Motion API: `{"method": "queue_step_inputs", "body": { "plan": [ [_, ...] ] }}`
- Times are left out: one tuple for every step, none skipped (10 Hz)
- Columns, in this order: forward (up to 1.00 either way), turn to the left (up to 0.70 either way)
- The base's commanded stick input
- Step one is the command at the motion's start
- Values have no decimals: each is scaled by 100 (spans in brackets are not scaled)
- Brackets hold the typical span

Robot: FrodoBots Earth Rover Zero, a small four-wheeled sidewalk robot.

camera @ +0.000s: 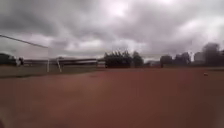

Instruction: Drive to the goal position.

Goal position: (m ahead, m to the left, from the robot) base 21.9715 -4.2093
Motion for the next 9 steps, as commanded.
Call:
{"method": "queue_step_inputs", "body": {
  "plan": [
    [70,0],
    [70,0],
    [70,0],
    [70,0],
    [70,0],
    [70,0],
    [70,0],
    [70,0],
    [70,0]
  ]
}}
